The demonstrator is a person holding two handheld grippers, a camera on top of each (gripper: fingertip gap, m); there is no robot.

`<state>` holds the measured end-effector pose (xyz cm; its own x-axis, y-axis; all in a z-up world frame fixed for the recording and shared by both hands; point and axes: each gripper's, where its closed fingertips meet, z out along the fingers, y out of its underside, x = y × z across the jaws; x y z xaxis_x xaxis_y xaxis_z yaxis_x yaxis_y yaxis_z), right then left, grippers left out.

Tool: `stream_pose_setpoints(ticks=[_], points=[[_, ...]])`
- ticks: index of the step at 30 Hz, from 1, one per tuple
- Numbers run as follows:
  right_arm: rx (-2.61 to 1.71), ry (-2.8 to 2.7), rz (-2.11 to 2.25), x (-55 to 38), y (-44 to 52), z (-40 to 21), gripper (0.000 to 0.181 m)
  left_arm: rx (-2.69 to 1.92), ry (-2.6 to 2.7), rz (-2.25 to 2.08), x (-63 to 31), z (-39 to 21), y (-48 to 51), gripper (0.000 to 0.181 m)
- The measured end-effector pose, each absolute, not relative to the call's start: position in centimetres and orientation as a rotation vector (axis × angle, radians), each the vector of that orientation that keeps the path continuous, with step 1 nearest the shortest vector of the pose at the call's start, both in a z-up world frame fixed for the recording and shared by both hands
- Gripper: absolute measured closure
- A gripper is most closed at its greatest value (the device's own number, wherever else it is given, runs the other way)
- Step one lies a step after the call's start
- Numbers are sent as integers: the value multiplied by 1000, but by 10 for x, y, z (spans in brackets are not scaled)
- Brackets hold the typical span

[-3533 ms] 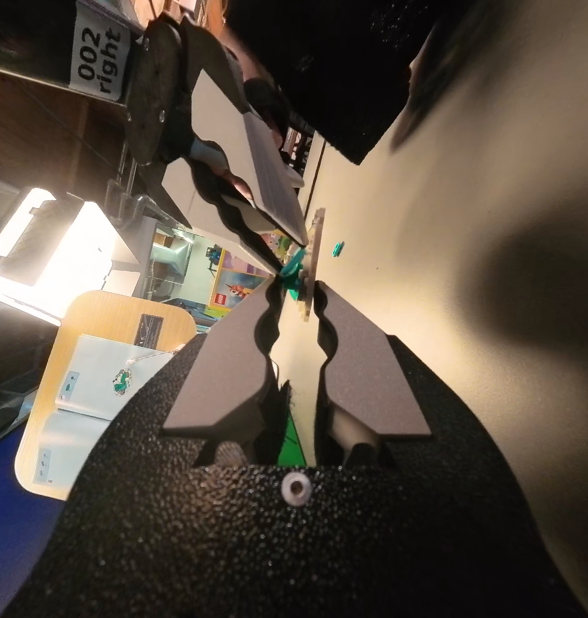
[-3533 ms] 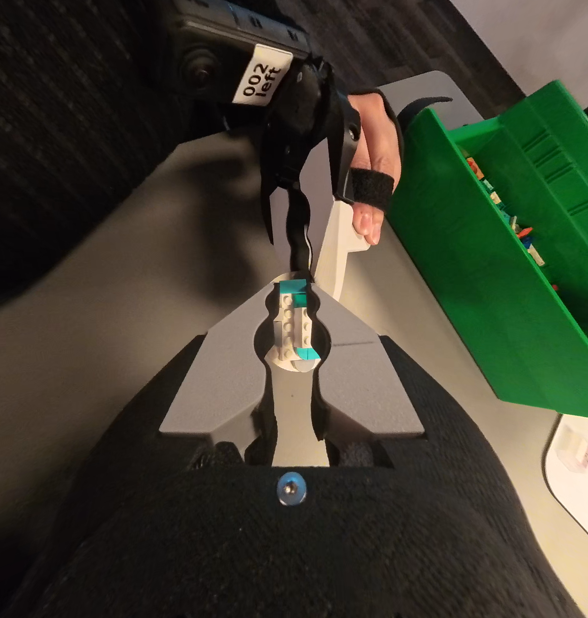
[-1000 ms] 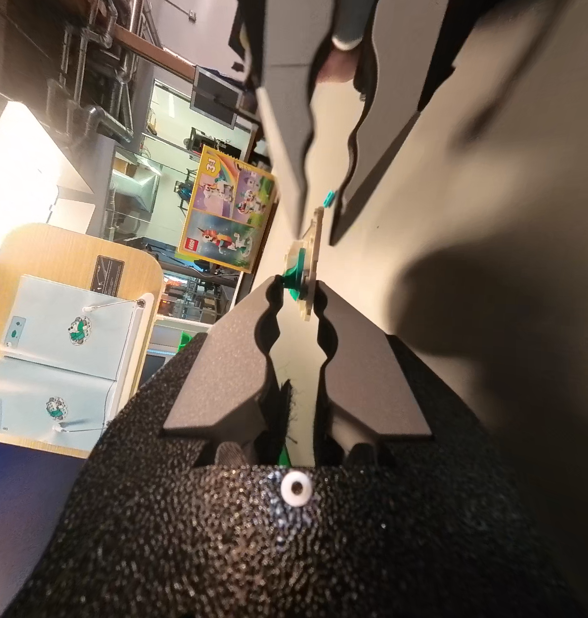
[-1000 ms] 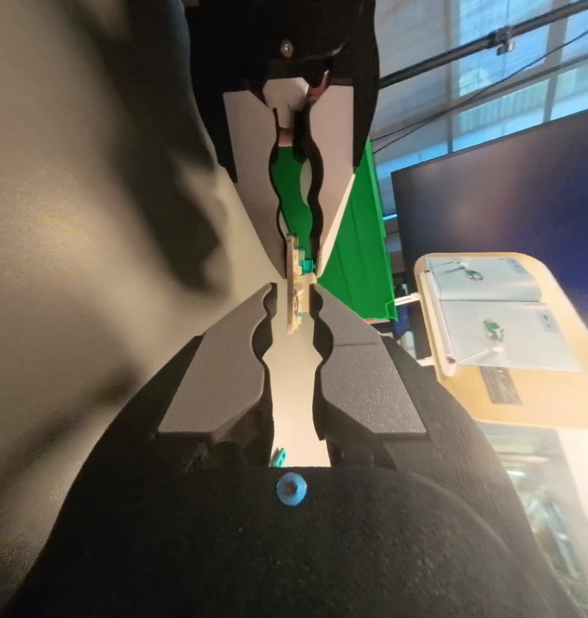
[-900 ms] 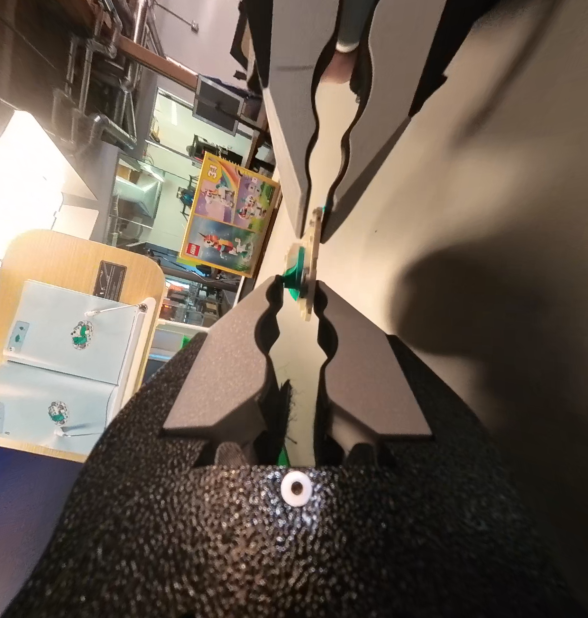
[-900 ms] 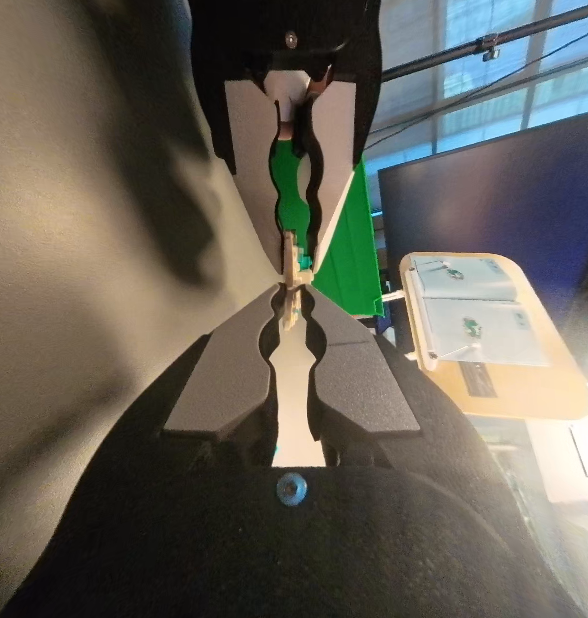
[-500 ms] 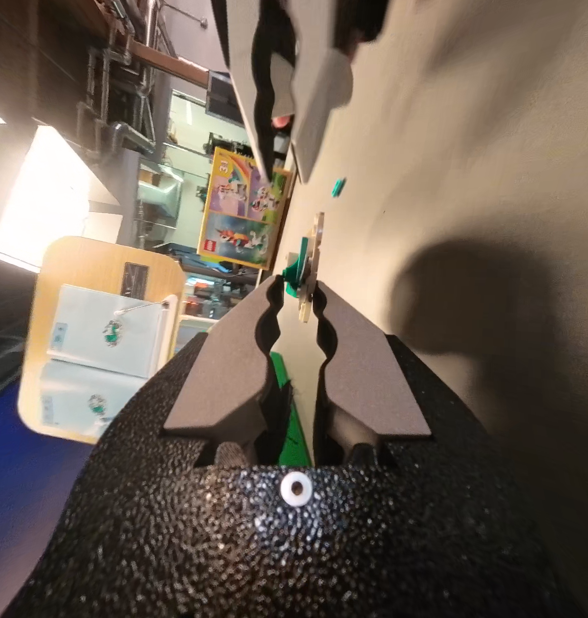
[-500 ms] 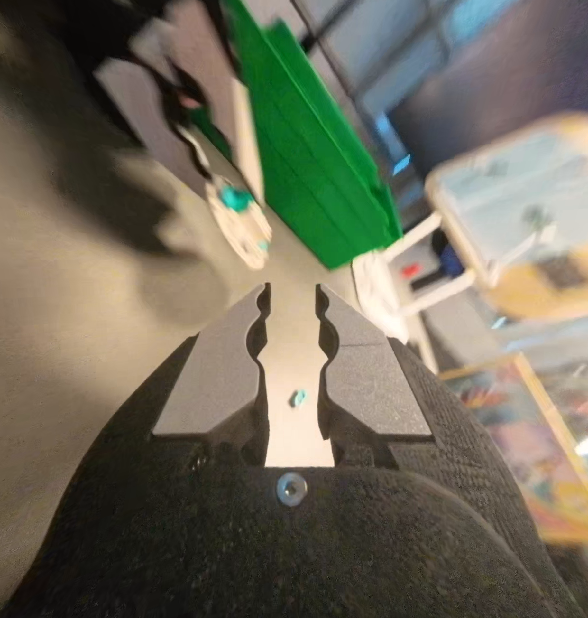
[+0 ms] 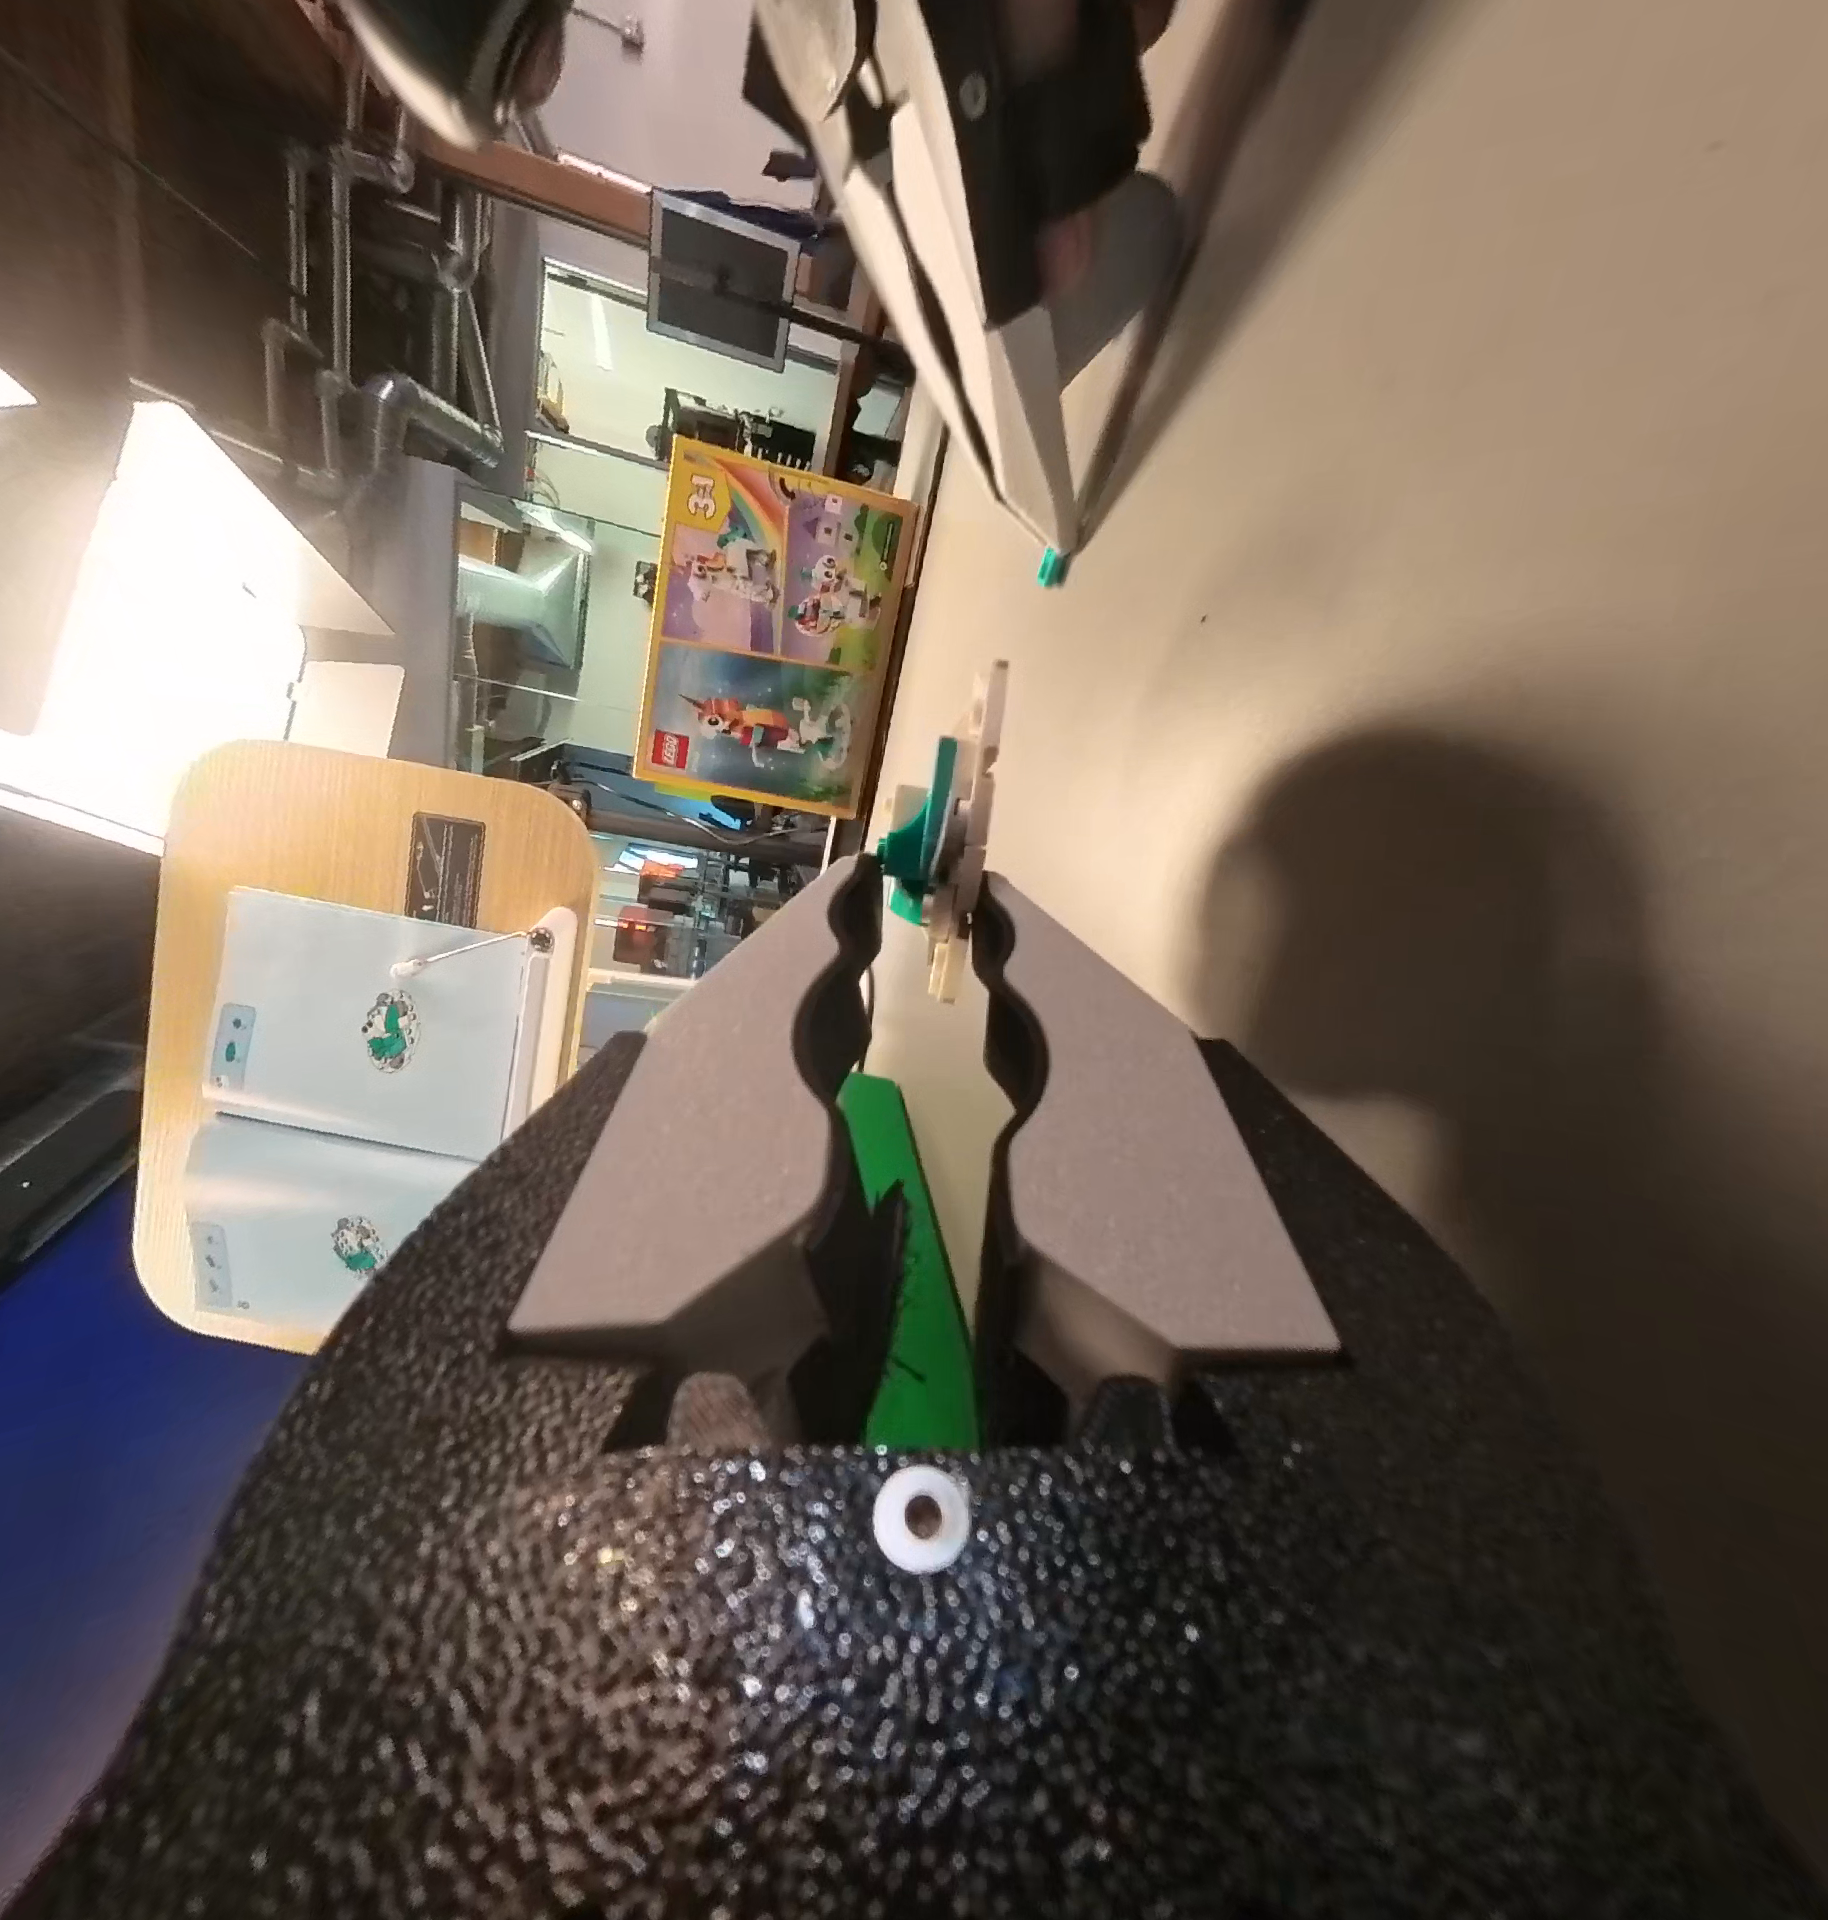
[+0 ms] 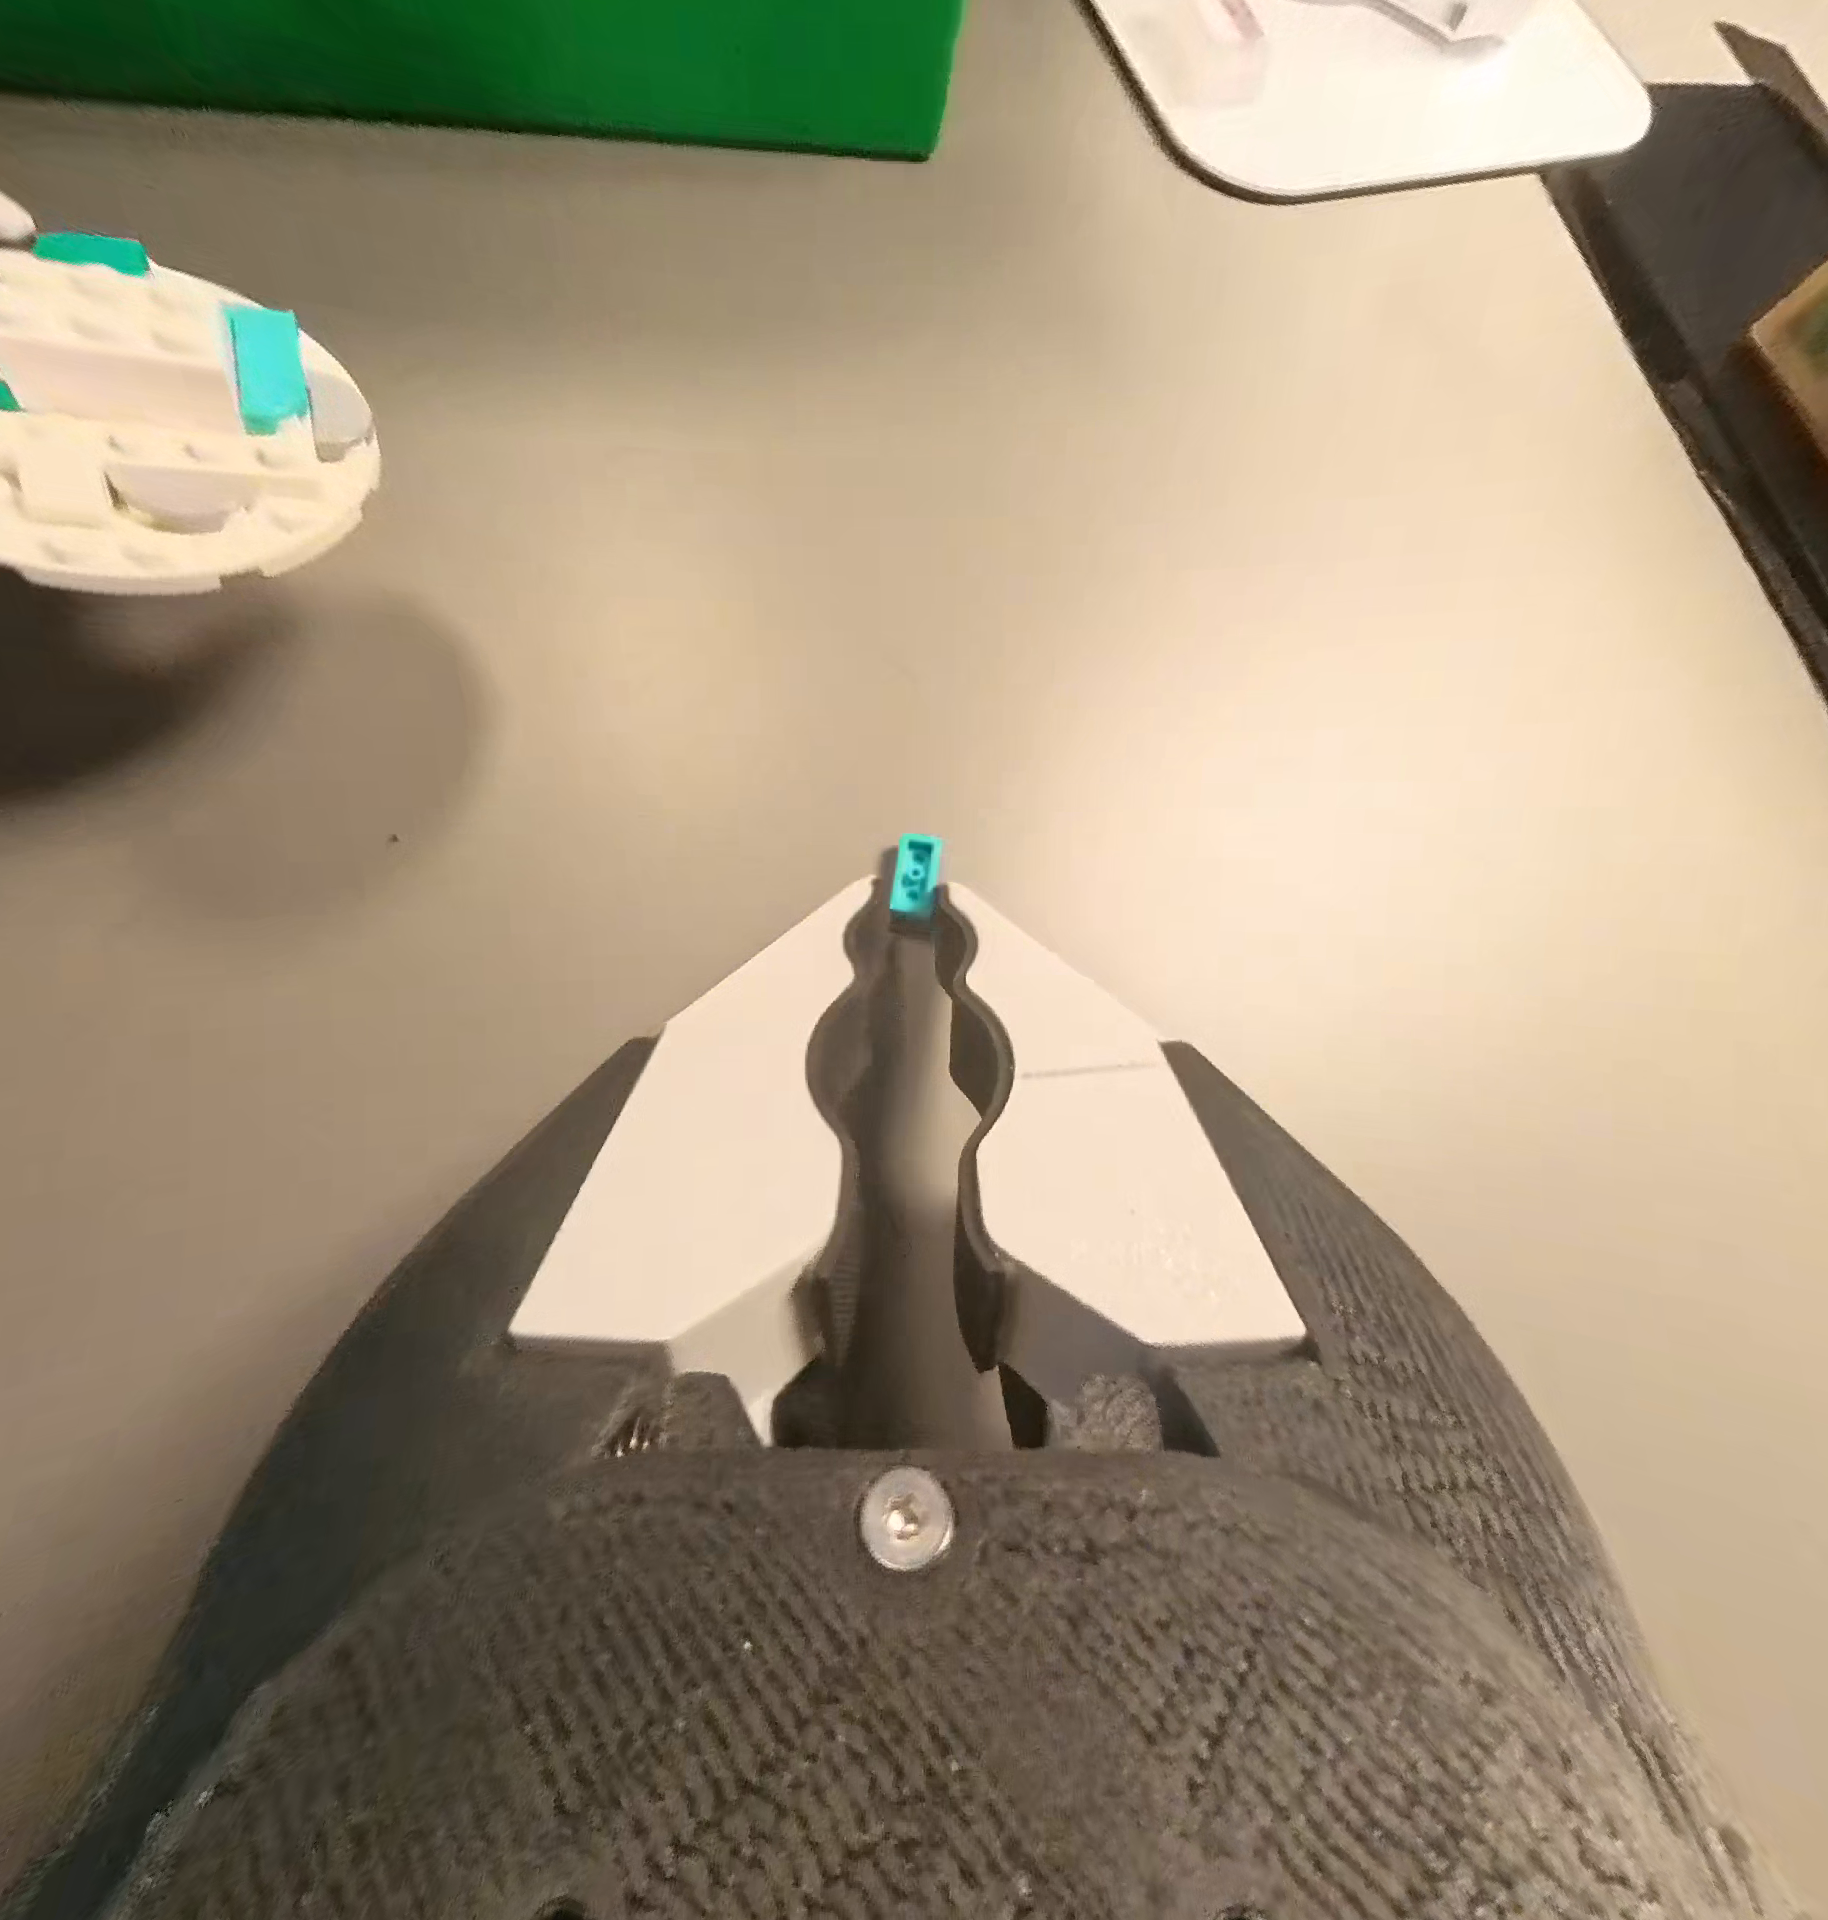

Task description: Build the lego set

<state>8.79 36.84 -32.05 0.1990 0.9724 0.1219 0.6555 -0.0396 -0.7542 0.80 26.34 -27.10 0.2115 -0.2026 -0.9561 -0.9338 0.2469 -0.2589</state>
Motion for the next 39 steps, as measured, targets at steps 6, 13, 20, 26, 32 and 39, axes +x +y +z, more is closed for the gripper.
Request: stream_pose_setpoints(ticks=[6, 13, 20, 26, 32, 39], points=[[-1053, -1869, -113, 85, 374, -291, 175, -1221, 1291, 743, 12, -273, 262, 167], [94, -2237, -819, 86, 348, -311, 175, -1213, 1320, 738, 17, -277, 261, 167], [563, -2329, -863, 90, 330, -319, 175, -1195, 1347, 745, 21, -279, 259, 167], [309, -2410, -607, 94, 312, -314, 149, -1186, 1348, 756, 21, -278, 258, 167], [-969, -2246, 434, 87, 296, -291, 142, -1180, 1338, 745, 22, -275, 257, 167], [-1372, -2003, 943, 87, 304, -317, 158, -1168, 1327, 754, 23, -273, 257, 167]])
